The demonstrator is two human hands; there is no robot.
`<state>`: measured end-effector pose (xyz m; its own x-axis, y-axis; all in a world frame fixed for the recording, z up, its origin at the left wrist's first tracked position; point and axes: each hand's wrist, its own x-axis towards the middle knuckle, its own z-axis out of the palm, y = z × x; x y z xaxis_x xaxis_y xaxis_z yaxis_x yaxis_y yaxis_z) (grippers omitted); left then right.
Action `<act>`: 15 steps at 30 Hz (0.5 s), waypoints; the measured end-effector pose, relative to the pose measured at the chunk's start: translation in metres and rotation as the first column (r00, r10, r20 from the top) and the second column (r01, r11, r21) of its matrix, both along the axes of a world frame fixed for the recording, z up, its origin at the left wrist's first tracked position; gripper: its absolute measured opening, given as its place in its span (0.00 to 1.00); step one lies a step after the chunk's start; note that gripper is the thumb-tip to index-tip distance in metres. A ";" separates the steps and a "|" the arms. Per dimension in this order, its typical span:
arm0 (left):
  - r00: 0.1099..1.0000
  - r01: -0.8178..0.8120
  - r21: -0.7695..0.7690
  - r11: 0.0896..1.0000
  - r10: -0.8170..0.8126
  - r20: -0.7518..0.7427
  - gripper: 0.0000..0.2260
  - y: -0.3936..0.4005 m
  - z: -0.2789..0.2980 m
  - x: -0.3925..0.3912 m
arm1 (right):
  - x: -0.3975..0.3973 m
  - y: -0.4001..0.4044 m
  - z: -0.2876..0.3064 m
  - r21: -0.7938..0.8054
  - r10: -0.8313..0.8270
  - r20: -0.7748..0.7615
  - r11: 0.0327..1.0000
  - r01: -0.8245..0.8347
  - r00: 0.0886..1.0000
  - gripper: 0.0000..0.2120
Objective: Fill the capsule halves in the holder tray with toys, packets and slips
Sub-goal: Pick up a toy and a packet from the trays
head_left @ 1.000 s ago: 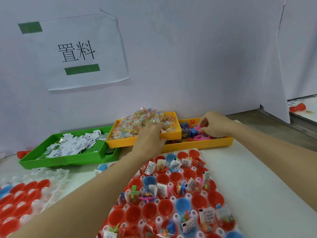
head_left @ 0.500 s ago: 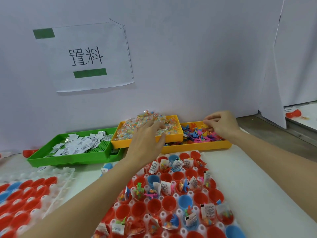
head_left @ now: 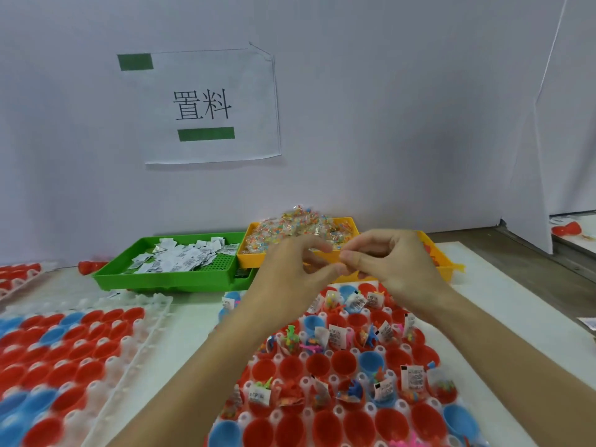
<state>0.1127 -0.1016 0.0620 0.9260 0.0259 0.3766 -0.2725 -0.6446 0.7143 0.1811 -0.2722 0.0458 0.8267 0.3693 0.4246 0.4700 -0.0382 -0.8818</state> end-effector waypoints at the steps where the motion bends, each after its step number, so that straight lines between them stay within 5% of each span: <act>1: 1.000 0.008 -0.001 1.000 -0.008 -0.001 0.06 0.001 -0.001 -0.008 | -0.011 0.005 0.000 -0.001 0.026 0.026 1.000 -0.026 0.999 0.02; 7: 0.999 -0.050 -0.195 0.979 0.050 -0.006 0.02 0.023 -0.010 -0.052 | -0.050 0.014 -0.004 -0.048 0.090 0.091 0.995 -0.086 0.992 0.05; 15: 0.985 -0.016 -0.363 0.932 -0.047 -0.164 0.02 0.060 -0.028 -0.099 | -0.046 -0.019 -0.016 -0.100 -0.063 0.118 0.992 0.075 0.991 0.09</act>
